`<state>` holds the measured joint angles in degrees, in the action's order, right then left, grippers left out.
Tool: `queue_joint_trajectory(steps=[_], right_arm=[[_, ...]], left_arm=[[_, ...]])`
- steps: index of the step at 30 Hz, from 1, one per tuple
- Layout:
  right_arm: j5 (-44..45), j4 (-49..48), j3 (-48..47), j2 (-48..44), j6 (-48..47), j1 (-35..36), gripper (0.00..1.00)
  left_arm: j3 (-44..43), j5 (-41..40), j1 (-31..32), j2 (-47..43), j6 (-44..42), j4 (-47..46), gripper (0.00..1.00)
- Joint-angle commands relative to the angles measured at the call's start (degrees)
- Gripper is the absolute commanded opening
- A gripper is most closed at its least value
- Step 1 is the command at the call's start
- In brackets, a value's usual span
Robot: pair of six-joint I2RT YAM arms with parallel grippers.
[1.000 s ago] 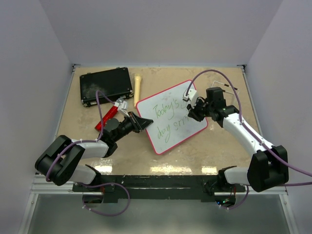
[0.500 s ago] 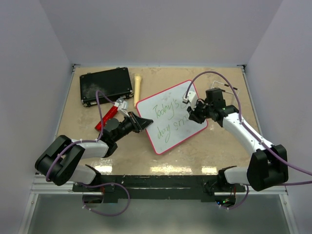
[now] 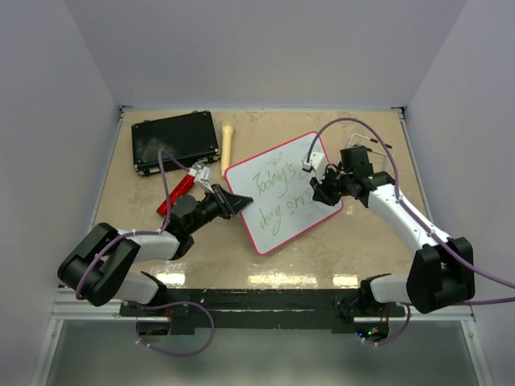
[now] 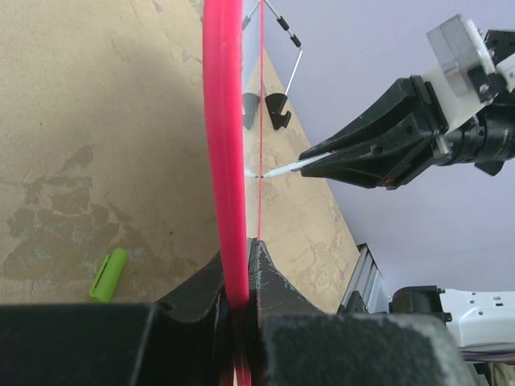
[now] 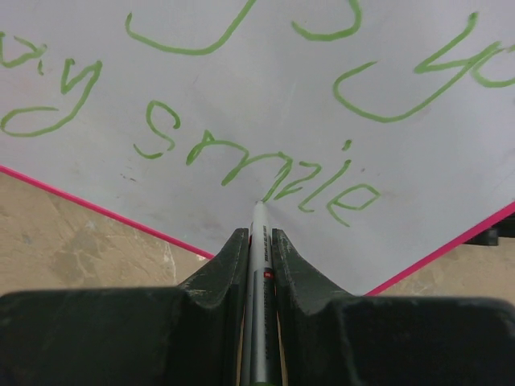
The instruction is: Write a sentence on the whiteboard
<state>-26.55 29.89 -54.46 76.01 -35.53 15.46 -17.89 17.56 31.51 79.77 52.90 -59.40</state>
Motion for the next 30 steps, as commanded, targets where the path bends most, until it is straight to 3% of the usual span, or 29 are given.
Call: queue_joint_trajectory(steps=[1,6,13,20,30], right_arm=[[-4.73,0.60,-9.68,-4.55,0.11,-4.46,0.00],[-14.83,1.76,-16.47,-8.85,1.59,-10.27,0.00],[-20.90,-7.38,-11.20,-15.97,9.69,-14.31,0.00],[-25.57,-6.16,-11.46,-18.00,9.60,-18.36,0.00],[-29.53,-0.54,-15.85,-19.32,6.35,-18.98,0.00]], left_arm=[[0.31,1.51,-0.04,0.91,-5.97,-2.21,0.00],[0.31,2.56,-0.04,0.13,-10.35,-2.66,0.00],[-0.83,4.23,-0.04,-4.34,-20.11,0.51,0.00],[-2.06,7.83,-1.88,-8.58,-28.81,4.55,0.00],[-6.01,18.02,-5.31,-5.42,-31.64,3.59,0.00]])
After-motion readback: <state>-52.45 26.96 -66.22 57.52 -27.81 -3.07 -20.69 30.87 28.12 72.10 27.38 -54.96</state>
